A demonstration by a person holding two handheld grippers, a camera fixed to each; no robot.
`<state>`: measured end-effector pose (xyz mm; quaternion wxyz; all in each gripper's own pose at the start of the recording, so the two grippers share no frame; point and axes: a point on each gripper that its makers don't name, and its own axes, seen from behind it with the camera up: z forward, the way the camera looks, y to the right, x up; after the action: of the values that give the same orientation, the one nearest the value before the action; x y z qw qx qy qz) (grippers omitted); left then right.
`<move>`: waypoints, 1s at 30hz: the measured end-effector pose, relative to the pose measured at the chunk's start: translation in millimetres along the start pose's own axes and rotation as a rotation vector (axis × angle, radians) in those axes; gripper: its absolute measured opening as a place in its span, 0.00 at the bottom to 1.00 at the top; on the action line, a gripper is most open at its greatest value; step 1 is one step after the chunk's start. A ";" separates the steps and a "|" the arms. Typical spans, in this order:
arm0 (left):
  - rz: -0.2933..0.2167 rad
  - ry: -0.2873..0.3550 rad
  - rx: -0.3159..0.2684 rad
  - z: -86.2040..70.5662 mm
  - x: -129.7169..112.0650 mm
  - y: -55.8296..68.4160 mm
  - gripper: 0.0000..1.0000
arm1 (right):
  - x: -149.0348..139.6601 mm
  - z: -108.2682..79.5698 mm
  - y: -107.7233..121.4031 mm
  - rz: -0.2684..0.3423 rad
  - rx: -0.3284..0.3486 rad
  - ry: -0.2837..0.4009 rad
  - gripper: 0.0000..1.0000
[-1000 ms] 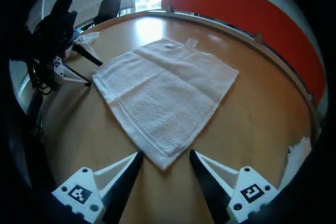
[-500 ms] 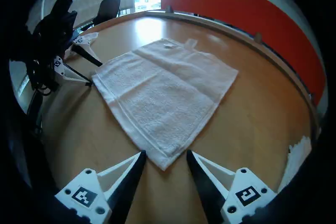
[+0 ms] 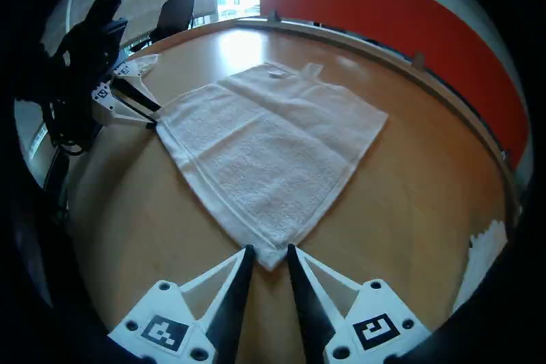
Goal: Fold towel
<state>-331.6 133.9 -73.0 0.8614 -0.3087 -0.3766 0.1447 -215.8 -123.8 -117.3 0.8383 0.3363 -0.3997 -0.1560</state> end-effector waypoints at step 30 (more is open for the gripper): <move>-0.115 0.010 -0.003 -16.1 19.6 5.1 0.09 | 34.4 -16.7 5.2 0.029 -0.023 0.068 0.17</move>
<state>-306.6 140.5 -73.8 0.8697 -0.2887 -0.3894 0.0929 -181.1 -130.9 -101.9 0.8574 0.3259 -0.3740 -0.1367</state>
